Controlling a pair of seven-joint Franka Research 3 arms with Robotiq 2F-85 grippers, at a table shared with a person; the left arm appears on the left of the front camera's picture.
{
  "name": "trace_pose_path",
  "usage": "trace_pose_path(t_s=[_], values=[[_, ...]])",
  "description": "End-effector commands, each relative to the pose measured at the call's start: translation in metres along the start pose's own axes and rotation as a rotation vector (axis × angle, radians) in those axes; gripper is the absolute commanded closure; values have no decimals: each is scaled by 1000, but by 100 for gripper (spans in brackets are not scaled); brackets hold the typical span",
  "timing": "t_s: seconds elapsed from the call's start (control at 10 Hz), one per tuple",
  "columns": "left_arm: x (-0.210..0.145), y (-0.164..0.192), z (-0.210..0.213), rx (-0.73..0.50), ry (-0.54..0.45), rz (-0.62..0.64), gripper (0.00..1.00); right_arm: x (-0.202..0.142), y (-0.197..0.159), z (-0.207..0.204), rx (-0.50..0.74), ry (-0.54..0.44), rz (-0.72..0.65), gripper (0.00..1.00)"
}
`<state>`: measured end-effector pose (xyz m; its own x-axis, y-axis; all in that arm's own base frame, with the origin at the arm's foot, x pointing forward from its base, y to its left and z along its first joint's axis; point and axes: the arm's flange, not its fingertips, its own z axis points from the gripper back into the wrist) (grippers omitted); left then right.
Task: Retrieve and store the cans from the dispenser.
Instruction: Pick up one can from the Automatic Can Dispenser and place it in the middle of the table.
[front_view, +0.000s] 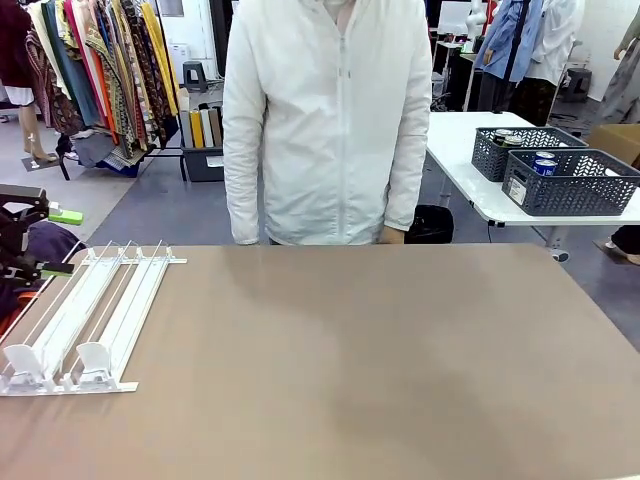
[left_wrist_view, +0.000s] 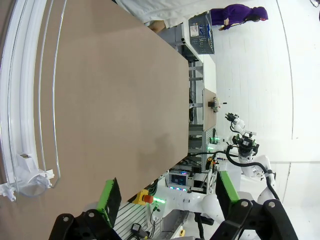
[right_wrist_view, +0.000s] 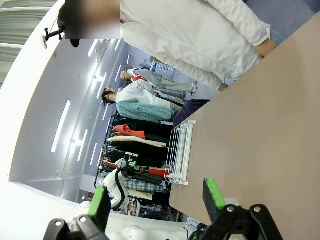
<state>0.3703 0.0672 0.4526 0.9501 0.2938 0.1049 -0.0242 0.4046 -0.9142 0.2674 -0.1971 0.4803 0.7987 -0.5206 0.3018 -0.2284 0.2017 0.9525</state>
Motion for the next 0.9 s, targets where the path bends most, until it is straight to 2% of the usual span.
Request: trace_pose_path(t_s=[0.0,0.8], values=[[-1,0,3,4,13,4,0,3,3,-1,19,-12,13,0],[-1,0,3,4,13,4,0,3,3,-1,19,-12,13,0]])
